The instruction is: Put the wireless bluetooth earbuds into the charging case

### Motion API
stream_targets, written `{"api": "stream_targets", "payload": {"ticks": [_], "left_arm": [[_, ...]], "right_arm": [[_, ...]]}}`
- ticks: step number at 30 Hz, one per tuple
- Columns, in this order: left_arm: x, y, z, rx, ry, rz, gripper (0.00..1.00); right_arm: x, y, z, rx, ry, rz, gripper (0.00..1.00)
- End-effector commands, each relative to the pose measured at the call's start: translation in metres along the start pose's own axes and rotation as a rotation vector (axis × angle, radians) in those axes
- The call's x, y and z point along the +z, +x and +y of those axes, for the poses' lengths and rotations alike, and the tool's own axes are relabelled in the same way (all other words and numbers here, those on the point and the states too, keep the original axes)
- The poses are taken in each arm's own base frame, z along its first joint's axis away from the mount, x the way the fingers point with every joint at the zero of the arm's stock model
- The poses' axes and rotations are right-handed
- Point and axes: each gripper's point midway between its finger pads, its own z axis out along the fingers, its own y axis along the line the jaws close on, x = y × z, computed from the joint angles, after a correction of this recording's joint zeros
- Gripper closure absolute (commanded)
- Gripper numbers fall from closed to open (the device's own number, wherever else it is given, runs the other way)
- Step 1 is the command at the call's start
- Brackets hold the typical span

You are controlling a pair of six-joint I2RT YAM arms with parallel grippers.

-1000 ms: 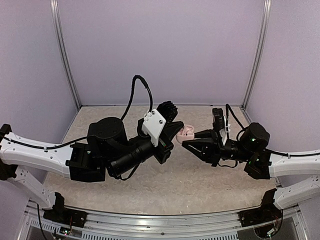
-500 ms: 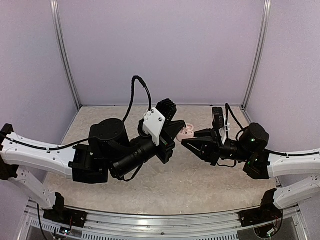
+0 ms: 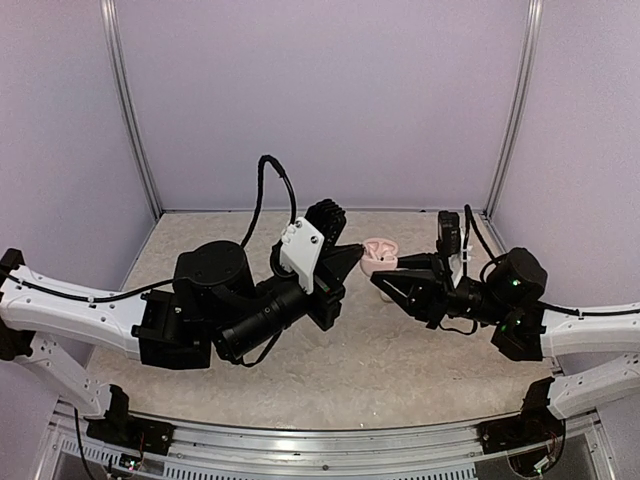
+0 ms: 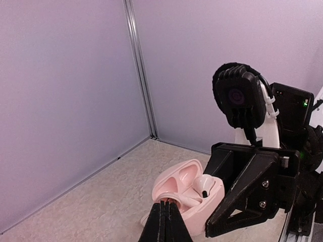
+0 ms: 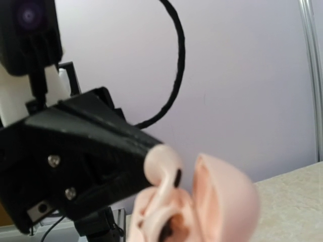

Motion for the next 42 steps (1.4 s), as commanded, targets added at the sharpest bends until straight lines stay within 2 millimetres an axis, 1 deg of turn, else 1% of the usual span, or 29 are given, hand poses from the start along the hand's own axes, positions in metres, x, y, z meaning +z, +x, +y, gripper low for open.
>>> {"api": "stream_targets", "payload": {"ticks": [1, 5, 11, 16, 22, 27, 33, 39, 42], "left_arm": [[-0.005, 0.008, -0.003, 0.008, 0.015, 0.026, 0.97], [-0.006, 0.005, -0.005, 0.038, 0.035, 0.016, 0.97], [-0.007, 0.005, -0.013, 0.108, 0.084, 0.023, 0.97], [-0.009, 0.009, -0.012, 0.139, 0.088, 0.048, 0.97], [-0.014, 0.015, -0.009, 0.128, 0.083, 0.064, 0.97], [-0.016, 0.018, -0.01, 0.123, 0.099, 0.067, 0.97], [-0.02, 0.016, -0.018, 0.134, 0.158, 0.057, 0.98], [-0.021, 0.021, -0.025, 0.153, 0.21, 0.086, 0.98], [-0.021, 0.023, -0.024, 0.154, 0.222, 0.097, 0.98]], "right_arm": [[0.0, -0.013, 0.007, -0.045, -0.016, -0.044, 1.0], [0.006, -0.004, 0.007, -0.043, -0.034, 0.002, 1.0], [0.011, 0.007, 0.006, -0.065, -0.038, 0.057, 1.0], [0.008, 0.005, 0.006, -0.085, -0.028, 0.055, 1.0], [0.006, 0.0, 0.009, -0.099, -0.033, 0.035, 1.0], [0.008, 0.002, 0.014, -0.108, -0.074, 0.044, 1.0], [0.011, 0.009, 0.021, -0.112, -0.13, 0.078, 1.0], [0.011, 0.009, 0.025, -0.119, -0.157, 0.081, 1.0], [0.011, 0.008, 0.026, -0.123, -0.157, 0.076, 1.0]]}}
